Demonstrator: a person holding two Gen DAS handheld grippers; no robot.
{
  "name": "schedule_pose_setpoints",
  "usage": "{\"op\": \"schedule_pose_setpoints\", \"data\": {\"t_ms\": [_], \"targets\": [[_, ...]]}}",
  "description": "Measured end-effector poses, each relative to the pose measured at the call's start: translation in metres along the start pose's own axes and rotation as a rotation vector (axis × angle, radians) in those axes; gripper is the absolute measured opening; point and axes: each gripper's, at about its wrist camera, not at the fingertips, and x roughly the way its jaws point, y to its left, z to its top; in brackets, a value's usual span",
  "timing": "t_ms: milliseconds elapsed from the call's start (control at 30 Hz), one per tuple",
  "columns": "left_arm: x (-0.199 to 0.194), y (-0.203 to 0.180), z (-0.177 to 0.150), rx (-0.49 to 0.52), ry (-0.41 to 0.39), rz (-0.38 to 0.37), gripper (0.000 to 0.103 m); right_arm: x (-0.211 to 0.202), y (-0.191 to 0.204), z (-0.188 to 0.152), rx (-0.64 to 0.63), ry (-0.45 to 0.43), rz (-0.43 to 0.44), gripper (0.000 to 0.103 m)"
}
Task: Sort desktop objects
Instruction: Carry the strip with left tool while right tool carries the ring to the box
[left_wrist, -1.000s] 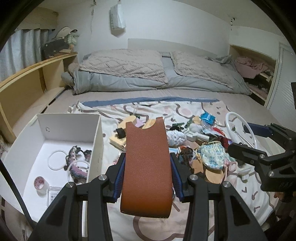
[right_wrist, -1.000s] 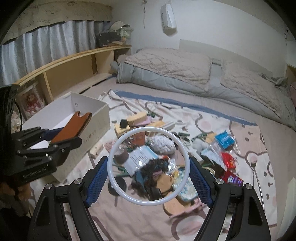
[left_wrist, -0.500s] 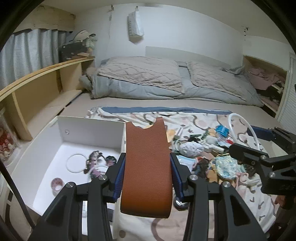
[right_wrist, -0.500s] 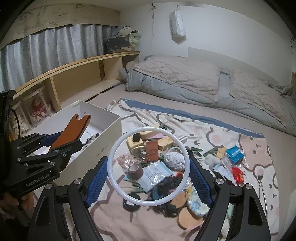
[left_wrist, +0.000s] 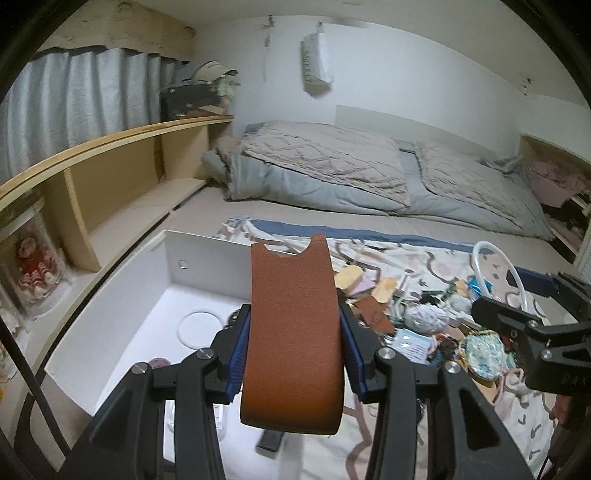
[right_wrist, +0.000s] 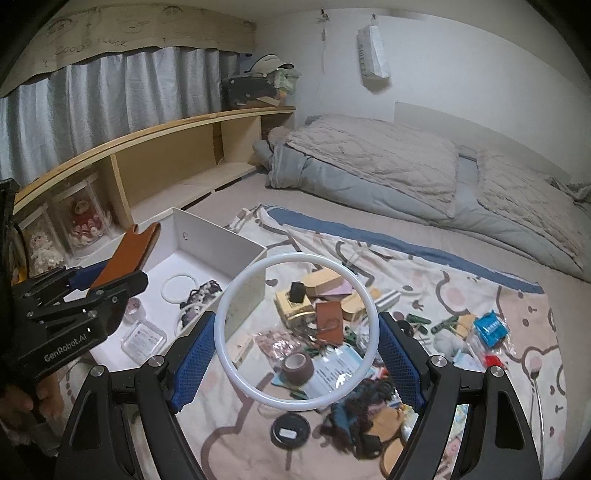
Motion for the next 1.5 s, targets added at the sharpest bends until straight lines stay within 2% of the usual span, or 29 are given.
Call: {"op": "schedule_pose_setpoints", "data": {"t_ms": [500,967,1233,1500], "targets": [[0.007,0.057,0.002,-0.071,-0.017,0.144,0.044,0.026,0.040,0.020,-0.024,-0.015,0.061,0.085],[0.027,0.095,-0.013,-0.076,0.038,0.242,0.044,0.051,0.085,0.026,-0.073,0.005,0.140,0.085],[0.037,0.118,-0.018,-0.122,0.067,0.302,0.044,0.061,0.105,0.030,-0.077,0.011,0.178,0.085],[0.045,0.127,-0.026,-0.097,0.098,0.342,0.044,0.066,0.124,0.028,-0.106,0.013,0.214,0.085]]}}
